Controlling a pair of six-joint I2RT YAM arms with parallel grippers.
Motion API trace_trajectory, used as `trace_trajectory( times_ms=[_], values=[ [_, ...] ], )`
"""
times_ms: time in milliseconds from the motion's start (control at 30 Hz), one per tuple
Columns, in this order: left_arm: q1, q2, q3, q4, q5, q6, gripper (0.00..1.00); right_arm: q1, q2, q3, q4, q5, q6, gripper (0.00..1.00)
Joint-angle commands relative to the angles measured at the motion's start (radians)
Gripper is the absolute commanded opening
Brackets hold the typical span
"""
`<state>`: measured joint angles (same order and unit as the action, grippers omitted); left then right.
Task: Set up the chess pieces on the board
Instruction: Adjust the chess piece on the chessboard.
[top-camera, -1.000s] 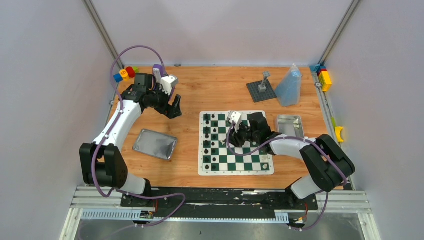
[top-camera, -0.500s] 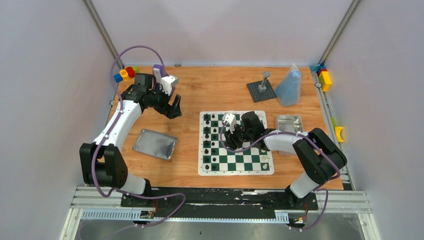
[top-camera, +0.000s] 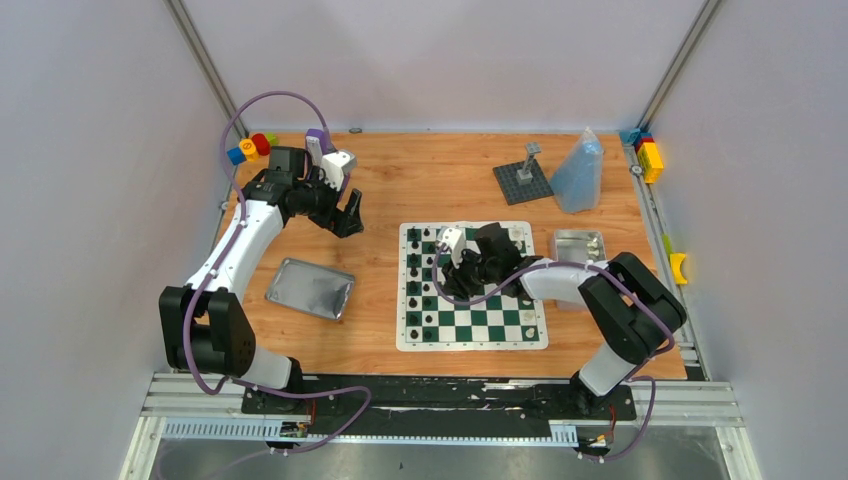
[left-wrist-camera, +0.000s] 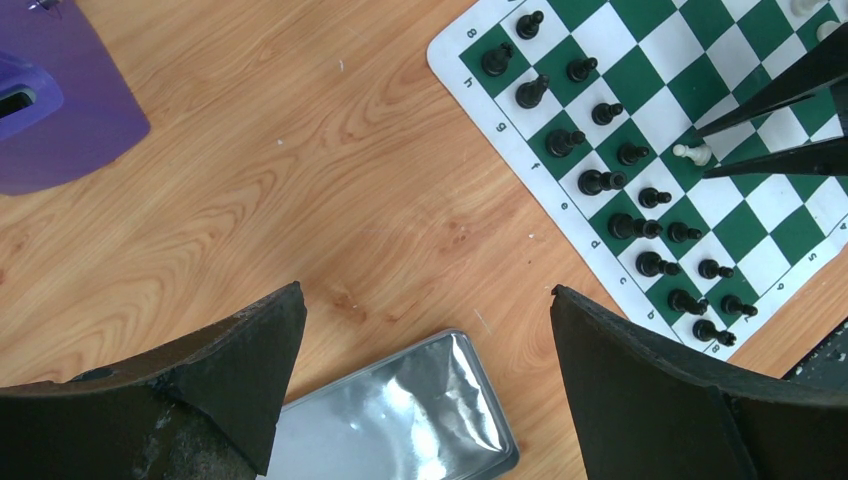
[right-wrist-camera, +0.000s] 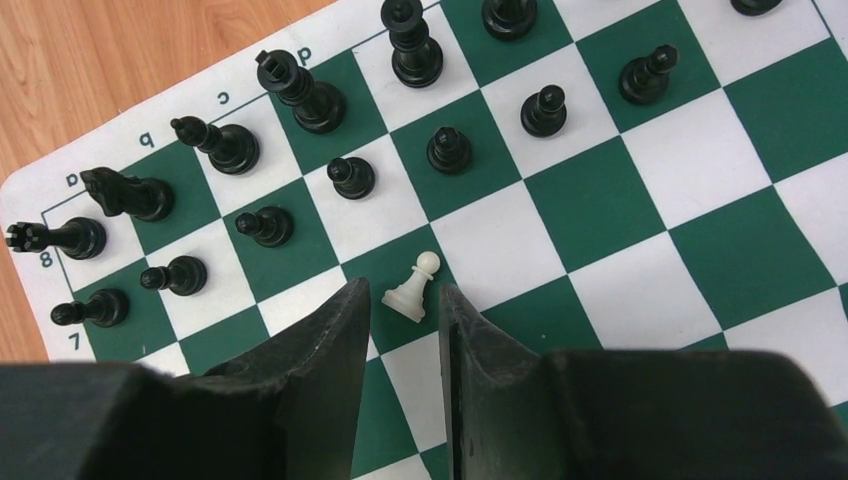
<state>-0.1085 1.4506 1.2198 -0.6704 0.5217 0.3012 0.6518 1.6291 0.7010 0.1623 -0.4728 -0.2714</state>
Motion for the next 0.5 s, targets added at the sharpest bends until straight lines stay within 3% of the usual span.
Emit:
trace_trajectory(
  times_ms=[0,467],
  values=[
    [0.004,-0.016,0.016,0.008,0.005,0.015,1.0,0.014,0.025,0.044,0.007,0.036,0.021,0.32],
    [0.006,-0.016,0.012,0.007,0.005,0.021,1.0,0.025,0.026,0.056,-0.018,0.08,0.015,0.14]
  ],
)
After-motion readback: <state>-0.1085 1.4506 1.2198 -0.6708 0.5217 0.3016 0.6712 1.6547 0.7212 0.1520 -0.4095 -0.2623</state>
